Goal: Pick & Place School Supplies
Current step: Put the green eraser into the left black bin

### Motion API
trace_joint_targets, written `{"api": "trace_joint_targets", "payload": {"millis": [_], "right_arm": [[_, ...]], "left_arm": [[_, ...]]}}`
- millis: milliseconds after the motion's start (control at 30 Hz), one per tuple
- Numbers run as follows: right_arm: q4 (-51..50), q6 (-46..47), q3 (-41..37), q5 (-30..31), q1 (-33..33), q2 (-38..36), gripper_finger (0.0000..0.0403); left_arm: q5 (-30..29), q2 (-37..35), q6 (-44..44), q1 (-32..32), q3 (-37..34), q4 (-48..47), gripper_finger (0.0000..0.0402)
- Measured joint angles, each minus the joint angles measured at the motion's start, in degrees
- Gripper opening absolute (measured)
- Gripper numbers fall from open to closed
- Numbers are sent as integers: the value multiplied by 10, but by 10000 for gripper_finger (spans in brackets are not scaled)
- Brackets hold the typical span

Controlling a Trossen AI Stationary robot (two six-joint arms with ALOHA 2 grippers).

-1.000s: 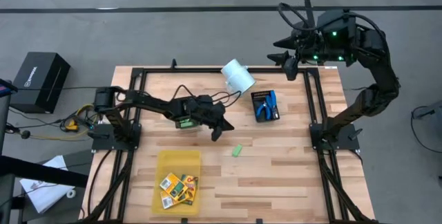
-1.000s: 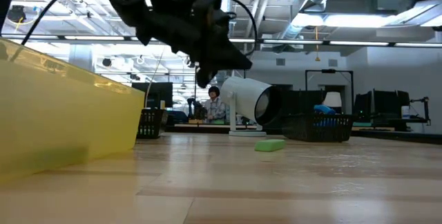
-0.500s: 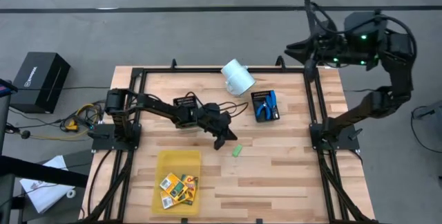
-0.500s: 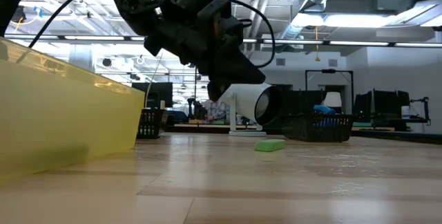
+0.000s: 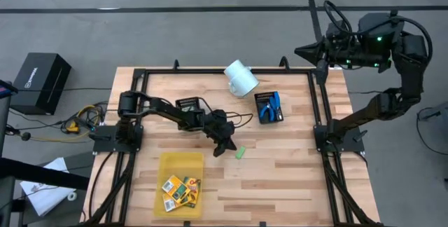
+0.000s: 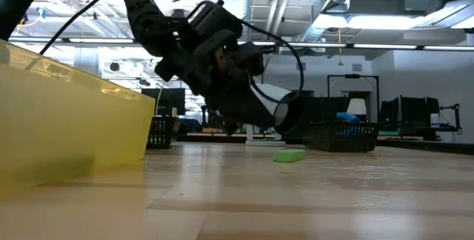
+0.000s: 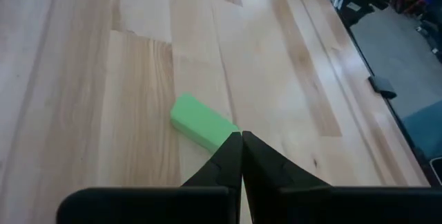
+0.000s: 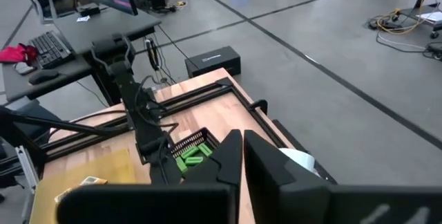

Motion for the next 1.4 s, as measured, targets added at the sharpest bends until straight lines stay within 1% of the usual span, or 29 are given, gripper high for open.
{"api": "trace_joint_targets", "payload": {"millis": [100,333,667,833,967,1200,1400], "right_arm": [[0,0,0,-2,0,4,2],[0,3,0,-2,0,9,2],[-1,-3,0,-4,0,8,1],[-1,-7,0,-10,0,8,0],[-1,-8,0,-17,0,8,0],[-1,-7,0,-18,0,8,0],[-2,-7,0,-19,0,8,0]], "left_arm": [[0,10,2,0,10,5,1],[-1,30,0,0,33,7,1],[-7,31,0,0,33,2,1],[-8,51,-5,-2,34,2,1],[-10,68,-15,-8,47,8,1],[-9,70,-15,-11,71,11,1],[-16,78,-9,-11,70,-18,1]]}}
